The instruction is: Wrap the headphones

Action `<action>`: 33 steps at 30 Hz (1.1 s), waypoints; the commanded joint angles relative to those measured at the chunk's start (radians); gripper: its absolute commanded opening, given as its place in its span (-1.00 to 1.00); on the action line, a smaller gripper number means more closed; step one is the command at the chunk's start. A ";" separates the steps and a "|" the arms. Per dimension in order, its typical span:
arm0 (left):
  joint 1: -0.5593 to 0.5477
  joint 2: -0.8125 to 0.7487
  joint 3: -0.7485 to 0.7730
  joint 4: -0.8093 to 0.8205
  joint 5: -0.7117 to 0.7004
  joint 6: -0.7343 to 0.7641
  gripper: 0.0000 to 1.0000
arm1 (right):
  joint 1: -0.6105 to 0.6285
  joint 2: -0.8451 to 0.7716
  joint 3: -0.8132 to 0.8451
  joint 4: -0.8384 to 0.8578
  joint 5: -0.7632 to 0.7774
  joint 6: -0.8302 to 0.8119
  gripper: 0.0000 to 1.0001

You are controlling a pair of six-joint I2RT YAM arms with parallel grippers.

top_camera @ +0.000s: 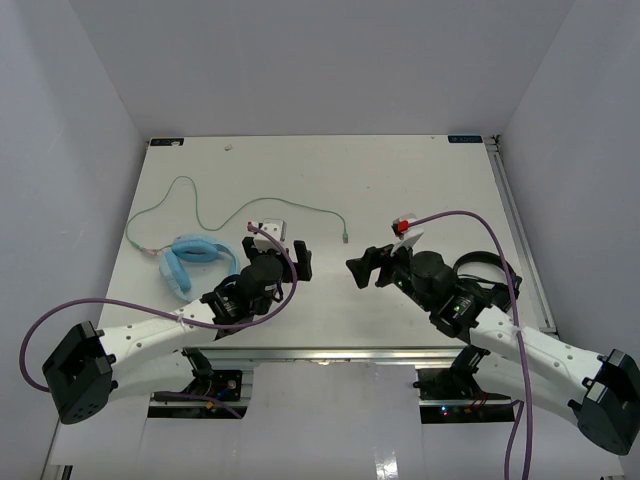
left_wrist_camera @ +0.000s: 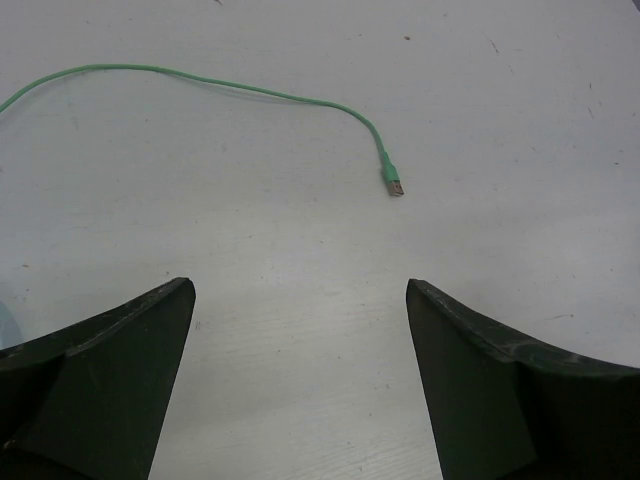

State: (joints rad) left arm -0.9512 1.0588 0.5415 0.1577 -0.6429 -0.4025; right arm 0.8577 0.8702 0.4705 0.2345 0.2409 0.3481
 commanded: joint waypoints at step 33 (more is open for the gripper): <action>0.394 0.337 0.181 -0.647 -0.153 -0.366 0.58 | 0.004 -0.053 -0.001 0.071 0.020 0.042 0.81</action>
State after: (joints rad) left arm -0.5657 1.3318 0.6847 -0.4707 -0.8098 -0.7666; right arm 0.8577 0.8108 0.4541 0.2734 0.2436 0.3897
